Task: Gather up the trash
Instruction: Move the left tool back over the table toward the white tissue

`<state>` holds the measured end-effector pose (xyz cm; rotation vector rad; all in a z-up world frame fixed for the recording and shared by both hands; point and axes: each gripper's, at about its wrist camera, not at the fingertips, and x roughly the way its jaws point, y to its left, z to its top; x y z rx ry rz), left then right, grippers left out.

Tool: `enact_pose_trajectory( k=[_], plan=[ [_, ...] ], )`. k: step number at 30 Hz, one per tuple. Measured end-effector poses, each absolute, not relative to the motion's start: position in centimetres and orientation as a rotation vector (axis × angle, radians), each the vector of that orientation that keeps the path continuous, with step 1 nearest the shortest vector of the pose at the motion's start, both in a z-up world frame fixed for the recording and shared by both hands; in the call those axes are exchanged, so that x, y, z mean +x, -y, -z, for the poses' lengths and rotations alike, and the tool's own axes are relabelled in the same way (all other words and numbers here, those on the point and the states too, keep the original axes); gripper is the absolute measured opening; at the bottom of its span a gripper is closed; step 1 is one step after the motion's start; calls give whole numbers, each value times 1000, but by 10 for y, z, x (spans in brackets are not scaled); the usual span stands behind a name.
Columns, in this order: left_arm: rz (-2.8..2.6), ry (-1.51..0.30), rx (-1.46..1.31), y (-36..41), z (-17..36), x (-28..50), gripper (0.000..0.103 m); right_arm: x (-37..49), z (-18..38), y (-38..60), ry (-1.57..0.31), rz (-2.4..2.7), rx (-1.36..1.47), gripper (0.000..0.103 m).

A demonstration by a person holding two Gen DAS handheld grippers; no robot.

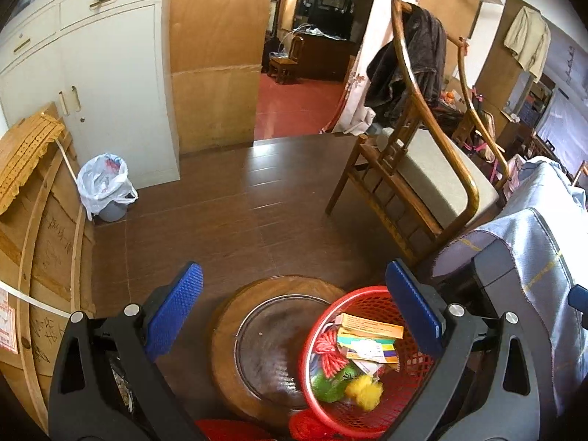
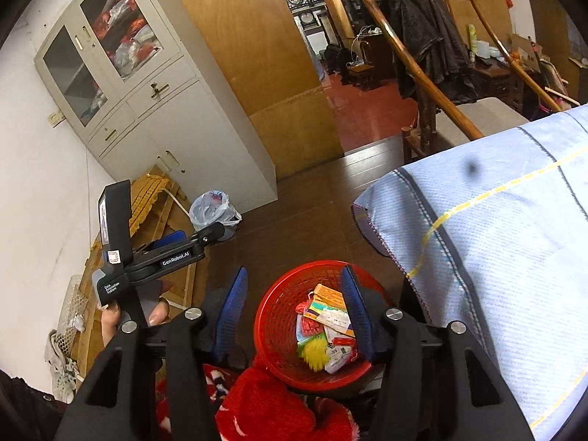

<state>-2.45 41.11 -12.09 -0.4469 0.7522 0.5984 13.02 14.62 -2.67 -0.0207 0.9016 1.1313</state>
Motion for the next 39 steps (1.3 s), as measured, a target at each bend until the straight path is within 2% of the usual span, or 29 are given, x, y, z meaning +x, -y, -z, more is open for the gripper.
enact_pose_trajectory(
  k=[10,24,32,39],
  plan=[
    [-513,-717,-364,-366,96,-15,96,129,6,-104,-829,-1081,26,54],
    [-387,-663,-186,-259,50,3,96,119,-22,4,-691,-980,141,57],
    [-296,-640,-81,-184,30,11,96,108,-26,92,-609,-890,245,62],
    [-211,-631,22,-117,20,19,96,94,-23,173,-538,-778,325,73]
  ],
)
